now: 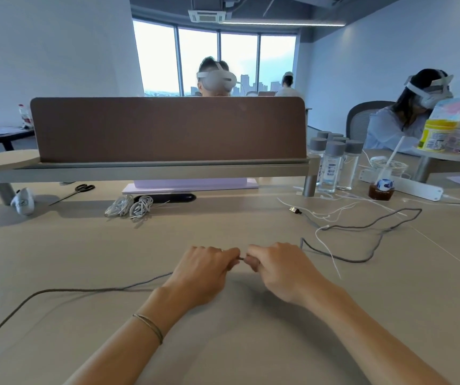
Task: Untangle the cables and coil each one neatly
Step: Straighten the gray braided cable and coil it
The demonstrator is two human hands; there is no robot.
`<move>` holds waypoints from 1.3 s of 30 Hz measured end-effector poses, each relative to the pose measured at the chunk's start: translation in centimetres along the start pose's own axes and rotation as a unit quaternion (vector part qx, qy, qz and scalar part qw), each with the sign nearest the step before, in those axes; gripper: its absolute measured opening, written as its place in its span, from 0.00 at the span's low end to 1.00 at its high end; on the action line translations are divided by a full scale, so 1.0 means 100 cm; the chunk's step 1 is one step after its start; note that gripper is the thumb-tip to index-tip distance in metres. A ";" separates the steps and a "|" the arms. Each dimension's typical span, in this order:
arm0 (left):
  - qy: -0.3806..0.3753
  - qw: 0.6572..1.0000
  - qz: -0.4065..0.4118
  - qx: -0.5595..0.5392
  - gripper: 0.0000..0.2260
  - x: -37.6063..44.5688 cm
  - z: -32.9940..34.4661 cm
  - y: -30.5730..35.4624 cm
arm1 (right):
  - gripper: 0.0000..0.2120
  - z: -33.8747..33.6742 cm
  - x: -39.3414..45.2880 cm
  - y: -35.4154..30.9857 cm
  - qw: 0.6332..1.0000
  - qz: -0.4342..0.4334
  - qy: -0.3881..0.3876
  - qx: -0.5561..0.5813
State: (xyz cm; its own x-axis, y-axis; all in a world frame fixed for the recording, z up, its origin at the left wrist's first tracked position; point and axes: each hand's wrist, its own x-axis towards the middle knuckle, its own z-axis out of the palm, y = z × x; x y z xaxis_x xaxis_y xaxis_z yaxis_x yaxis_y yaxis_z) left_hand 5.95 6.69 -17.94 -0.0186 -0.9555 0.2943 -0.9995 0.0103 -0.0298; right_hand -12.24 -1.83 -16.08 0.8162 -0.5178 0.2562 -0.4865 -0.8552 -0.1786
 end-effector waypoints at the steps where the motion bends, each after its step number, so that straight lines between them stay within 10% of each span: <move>1: 0.009 1.000 -0.024 -0.002 0.07 -0.002 -0.003 -0.011 | 0.13 -0.001 0.002 0.003 1.000 0.007 0.005 0.005; 39: -0.055 0.998 -0.037 -0.003 0.06 -0.003 -0.011 0.010 | 0.11 0.007 0.001 -0.001 0.997 -0.024 0.052 -0.042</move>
State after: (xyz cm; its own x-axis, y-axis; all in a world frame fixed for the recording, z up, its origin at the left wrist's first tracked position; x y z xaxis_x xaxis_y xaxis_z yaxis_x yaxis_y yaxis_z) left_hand 4.95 7.34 -16.97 0.0586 -0.9804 0.1879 -0.9981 -0.0607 -0.0053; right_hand -11.95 -1.76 -16.68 0.8047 -0.4721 0.3600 -0.4760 -0.8754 -0.0841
